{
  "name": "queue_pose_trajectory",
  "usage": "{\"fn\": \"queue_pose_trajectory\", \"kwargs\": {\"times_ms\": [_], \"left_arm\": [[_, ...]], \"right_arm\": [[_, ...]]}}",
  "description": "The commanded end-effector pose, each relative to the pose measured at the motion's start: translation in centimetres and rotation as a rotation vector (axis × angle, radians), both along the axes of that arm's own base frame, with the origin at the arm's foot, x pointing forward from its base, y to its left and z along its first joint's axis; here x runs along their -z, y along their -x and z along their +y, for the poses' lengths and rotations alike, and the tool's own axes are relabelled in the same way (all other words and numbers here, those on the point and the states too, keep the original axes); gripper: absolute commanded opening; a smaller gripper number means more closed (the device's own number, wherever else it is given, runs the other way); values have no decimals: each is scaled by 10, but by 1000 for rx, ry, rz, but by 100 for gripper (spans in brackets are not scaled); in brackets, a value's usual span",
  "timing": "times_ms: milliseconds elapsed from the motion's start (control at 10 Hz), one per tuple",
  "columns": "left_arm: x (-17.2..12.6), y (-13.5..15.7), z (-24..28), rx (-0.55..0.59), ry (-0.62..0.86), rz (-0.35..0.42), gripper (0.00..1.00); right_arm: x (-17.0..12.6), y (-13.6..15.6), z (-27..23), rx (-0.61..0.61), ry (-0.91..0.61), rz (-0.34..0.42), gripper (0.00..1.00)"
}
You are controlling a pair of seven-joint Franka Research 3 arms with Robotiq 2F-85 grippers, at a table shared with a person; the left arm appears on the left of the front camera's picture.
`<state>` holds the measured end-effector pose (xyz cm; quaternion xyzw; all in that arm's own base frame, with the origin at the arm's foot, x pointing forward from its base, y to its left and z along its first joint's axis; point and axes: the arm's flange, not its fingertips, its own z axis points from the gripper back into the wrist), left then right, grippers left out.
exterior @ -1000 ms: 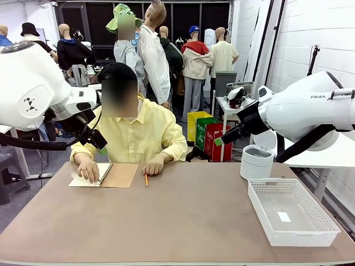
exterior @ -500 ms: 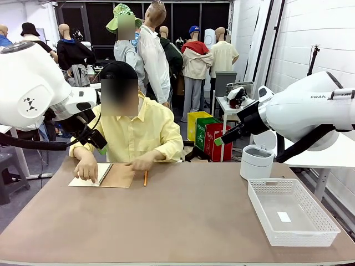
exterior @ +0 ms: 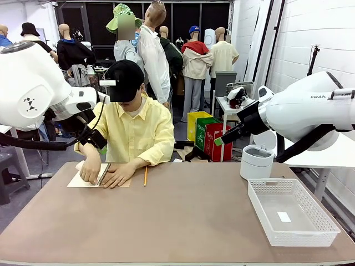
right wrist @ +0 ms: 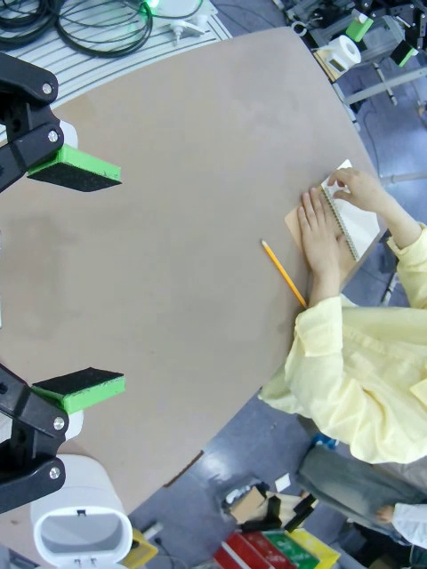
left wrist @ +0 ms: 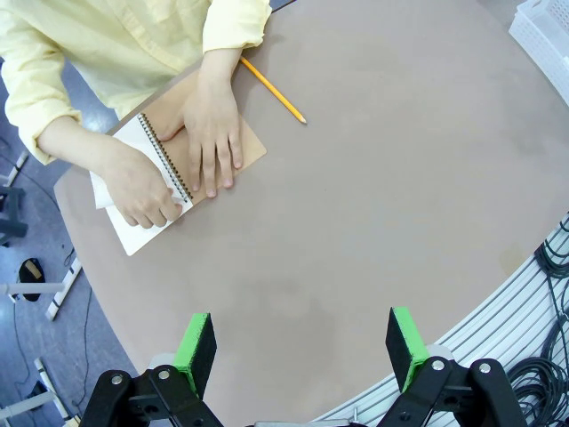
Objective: Sort the paper based on its condition.
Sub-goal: If a person hands you a paper, place it in the Organizing basket , and if it's crumpled, put it in the Trash can.
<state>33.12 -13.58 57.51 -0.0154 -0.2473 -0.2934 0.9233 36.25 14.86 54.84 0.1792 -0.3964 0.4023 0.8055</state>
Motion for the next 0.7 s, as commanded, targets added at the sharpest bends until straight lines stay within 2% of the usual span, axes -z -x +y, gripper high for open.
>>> {"fn": "queue_pose_trajectory", "kwargs": {"times_ms": [0, 600], "left_arm": [[1, 0, 1, 0, 4, -8, 100], [1, 0, 1, 0, 4, -8, 100]], "right_arm": [[0, 0, 0, -3, -1, 4, 100], [0, 0, 0, -3, -1, 4, 100]]}}
